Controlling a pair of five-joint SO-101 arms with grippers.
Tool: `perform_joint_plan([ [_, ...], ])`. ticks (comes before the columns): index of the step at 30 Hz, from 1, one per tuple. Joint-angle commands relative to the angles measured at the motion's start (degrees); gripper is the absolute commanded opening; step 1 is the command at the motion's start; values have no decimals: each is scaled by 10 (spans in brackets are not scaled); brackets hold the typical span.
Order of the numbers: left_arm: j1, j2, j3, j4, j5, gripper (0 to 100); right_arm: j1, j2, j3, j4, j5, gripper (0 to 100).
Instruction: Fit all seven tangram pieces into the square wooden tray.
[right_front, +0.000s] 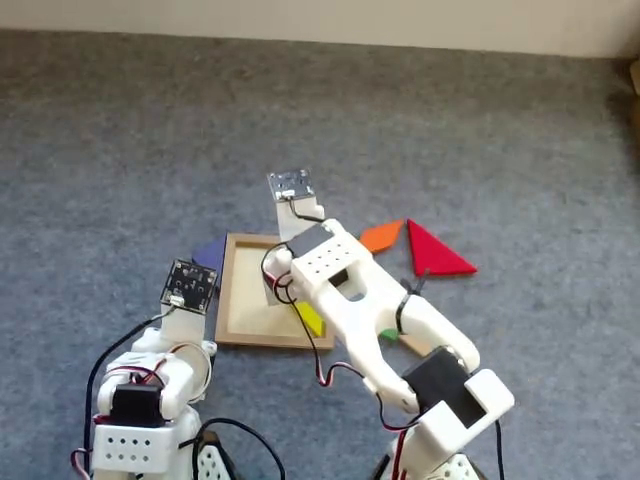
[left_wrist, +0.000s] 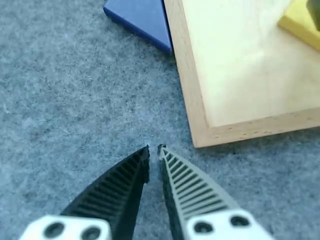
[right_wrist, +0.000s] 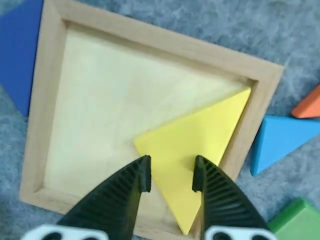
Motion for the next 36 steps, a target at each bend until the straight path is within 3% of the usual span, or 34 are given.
perform_joint_plan([
  [1, -7, -24, 12, 2, 0, 51, 2, 11, -13, 14, 4, 142],
  [4, -7, -24, 12, 2, 0, 51, 19, 11, -13, 36, 9, 142],
  [9, -7, -24, 12, 2, 0, 51, 43, 11, -13, 45, 101, 142],
  [14, -7, -24, 12, 2, 0, 51, 43, 6, -24, 72, 114, 142],
  [18, -7, -24, 12, 2, 0, 51, 47, -39, -56, 109, 116, 142],
  [22, -7, -24, 12, 1, 0, 51, 63, -106, -53, 114, 170, 142],
  [29, -6, -23, 12, 0, 0, 51, 167, -191, -33, 118, 180, 142],
  [36, -6, -23, 12, 0, 0, 51, 291, -198, -34, 117, 311, 147],
])
